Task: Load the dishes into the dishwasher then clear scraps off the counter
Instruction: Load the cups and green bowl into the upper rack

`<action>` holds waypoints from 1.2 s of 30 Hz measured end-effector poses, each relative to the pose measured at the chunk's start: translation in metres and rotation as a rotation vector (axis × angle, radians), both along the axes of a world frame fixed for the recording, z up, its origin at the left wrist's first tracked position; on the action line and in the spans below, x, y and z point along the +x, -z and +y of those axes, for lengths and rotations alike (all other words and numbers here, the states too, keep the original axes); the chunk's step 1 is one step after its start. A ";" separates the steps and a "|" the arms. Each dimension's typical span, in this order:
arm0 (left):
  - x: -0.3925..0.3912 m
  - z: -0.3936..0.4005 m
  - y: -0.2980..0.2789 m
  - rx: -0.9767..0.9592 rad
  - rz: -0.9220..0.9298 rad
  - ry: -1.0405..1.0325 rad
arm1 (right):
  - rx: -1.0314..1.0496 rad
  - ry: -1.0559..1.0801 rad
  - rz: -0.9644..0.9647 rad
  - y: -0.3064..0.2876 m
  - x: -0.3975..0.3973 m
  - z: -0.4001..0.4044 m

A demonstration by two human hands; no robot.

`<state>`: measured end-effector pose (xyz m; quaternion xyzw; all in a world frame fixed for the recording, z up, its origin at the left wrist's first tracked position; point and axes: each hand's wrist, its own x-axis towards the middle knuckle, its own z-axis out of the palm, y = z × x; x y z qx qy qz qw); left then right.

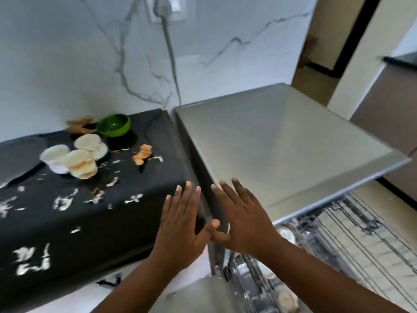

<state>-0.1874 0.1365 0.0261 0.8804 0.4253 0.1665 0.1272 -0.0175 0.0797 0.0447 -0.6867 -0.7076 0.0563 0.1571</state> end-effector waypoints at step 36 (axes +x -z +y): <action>-0.295 0.299 0.001 -0.461 -0.668 -0.412 | -0.158 0.402 0.649 -0.007 -0.314 0.289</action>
